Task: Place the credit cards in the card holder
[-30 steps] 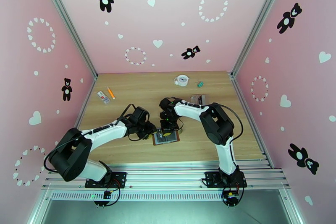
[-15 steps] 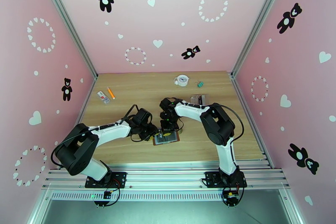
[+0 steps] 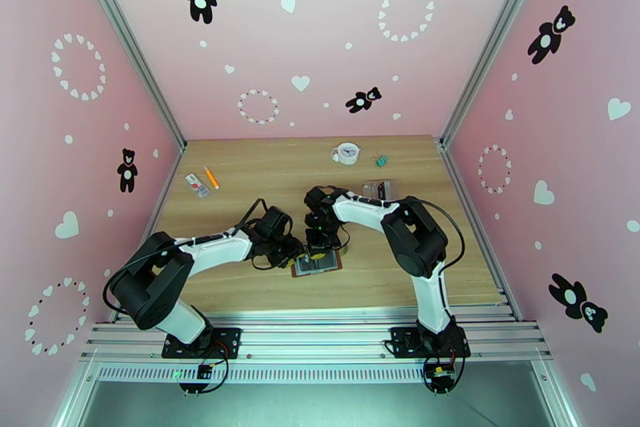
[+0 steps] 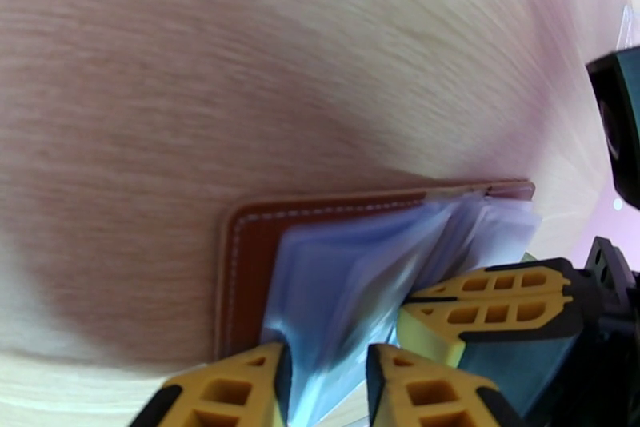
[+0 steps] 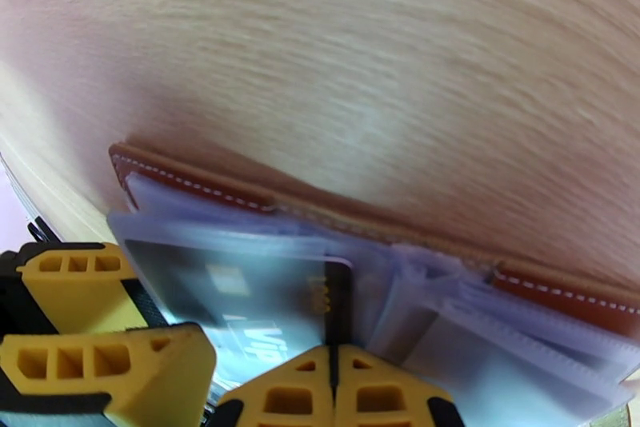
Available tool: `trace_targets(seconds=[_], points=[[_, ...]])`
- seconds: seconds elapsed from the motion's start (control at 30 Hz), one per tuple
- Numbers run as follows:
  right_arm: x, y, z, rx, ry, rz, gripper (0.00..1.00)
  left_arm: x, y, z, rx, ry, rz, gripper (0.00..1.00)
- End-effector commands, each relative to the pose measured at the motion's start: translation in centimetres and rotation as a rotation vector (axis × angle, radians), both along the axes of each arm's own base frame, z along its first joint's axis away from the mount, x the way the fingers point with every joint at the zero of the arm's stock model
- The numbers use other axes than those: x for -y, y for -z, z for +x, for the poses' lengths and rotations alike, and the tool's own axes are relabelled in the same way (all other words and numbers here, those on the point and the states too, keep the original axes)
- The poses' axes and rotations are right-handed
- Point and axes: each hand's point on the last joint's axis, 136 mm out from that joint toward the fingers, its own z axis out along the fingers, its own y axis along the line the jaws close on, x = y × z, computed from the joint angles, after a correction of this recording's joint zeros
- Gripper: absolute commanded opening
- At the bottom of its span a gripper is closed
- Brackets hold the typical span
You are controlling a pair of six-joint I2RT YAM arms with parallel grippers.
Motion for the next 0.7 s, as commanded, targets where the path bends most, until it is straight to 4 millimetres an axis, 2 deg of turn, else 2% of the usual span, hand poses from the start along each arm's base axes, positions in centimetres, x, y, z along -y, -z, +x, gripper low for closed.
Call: trace_targets(seconds=[0.0,0.17,0.37,0.5,0.67], points=[[2.2,1.9,-1.3,-0.039,0.002,-0.103,0.02,1.1,-0.6,0.2,0.024,0.026,-0.021,0.31],[2.2,1.9,-1.3,-0.039,0.004,-0.102,0.02,0.8,-1.5,0.2,0.035,0.034,0.002,0.31],[2.3,1.8,-1.4,-0.037,0.003,-0.104,0.02,-1.3,-2.3,-0.4,0.033,0.031,0.109,0.31],[2.5,1.8,-1.5,-0.037,0.005,-0.107,0.02,-0.7,-2.8,-0.3,0.047,0.033,0.067,0.31],[2.5,1.8,-1.6,-0.039,0.006,-0.106,0.02,0.0,-2.2,-0.1,0.049,0.05,0.053,0.31]])
